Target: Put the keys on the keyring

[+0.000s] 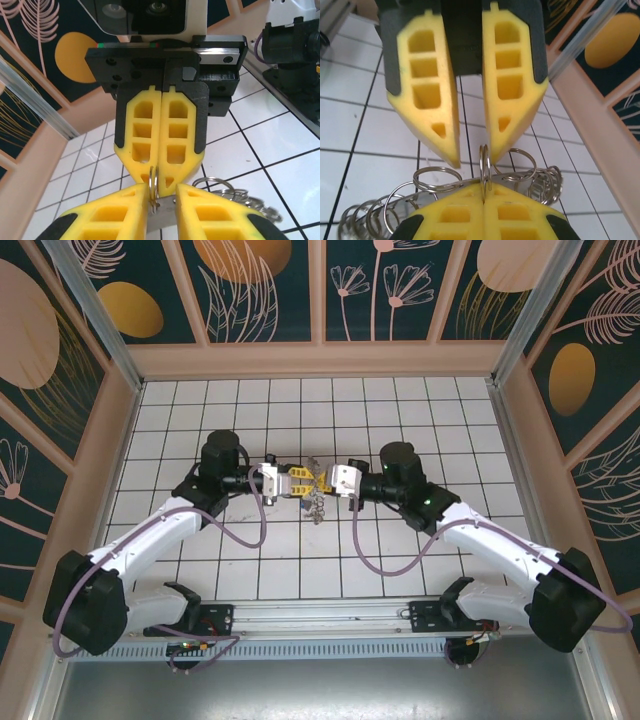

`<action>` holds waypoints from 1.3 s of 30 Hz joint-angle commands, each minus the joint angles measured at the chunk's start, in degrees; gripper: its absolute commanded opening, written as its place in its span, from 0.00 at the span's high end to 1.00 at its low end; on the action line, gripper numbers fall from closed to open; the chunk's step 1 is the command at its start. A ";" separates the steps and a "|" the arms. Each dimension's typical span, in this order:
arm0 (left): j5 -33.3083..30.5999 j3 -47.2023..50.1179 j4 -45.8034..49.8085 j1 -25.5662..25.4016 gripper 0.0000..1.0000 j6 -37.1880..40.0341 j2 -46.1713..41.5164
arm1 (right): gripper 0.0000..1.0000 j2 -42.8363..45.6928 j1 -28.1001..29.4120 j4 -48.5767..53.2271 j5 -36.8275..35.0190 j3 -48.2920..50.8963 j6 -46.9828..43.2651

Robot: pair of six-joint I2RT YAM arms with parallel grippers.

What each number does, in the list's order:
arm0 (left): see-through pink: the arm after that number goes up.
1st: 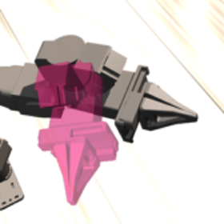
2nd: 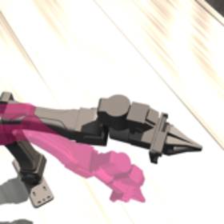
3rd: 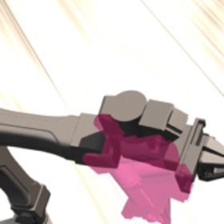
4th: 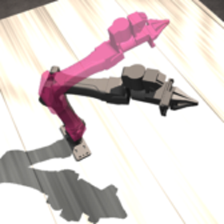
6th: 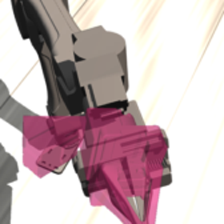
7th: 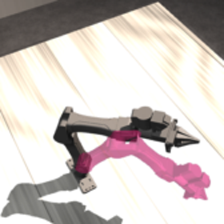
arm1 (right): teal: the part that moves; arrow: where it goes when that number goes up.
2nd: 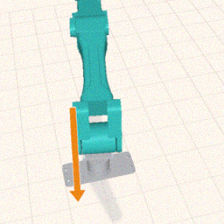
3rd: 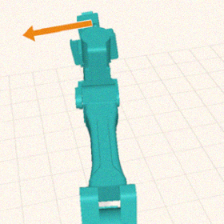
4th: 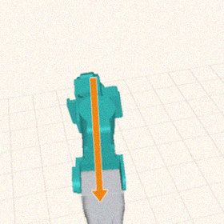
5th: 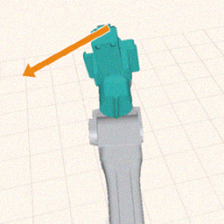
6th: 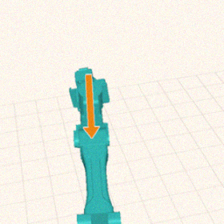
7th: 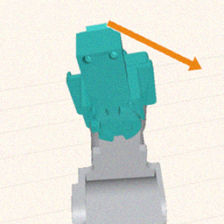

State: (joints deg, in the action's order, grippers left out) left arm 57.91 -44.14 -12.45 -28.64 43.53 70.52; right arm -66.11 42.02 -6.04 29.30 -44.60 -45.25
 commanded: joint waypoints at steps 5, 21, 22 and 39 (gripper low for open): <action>-2.06 -3.06 8.32 -0.21 0.75 5.45 2.12 | 1.00 -1.72 0.75 8.97 -5.60 -7.26 -5.18; -2.56 -3.49 5.77 -0.21 0.78 2.01 3.02 | 1.00 -4.82 2.54 9.64 -6.91 -8.64 -3.71; -2.41 -3.73 5.77 -0.24 0.79 1.71 3.20 | 1.00 -4.89 2.54 9.28 -6.82 -8.58 -3.47; -7.84 -7.98 15.92 -0.29 0.86 6.65 5.16 | 1.00 -3.29 1.31 4.22 -1.90 -6.65 -0.79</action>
State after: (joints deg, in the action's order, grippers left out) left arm 53.04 -50.89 -0.10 -28.84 48.45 75.59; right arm -70.72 43.64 3.20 23.66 -50.54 -47.44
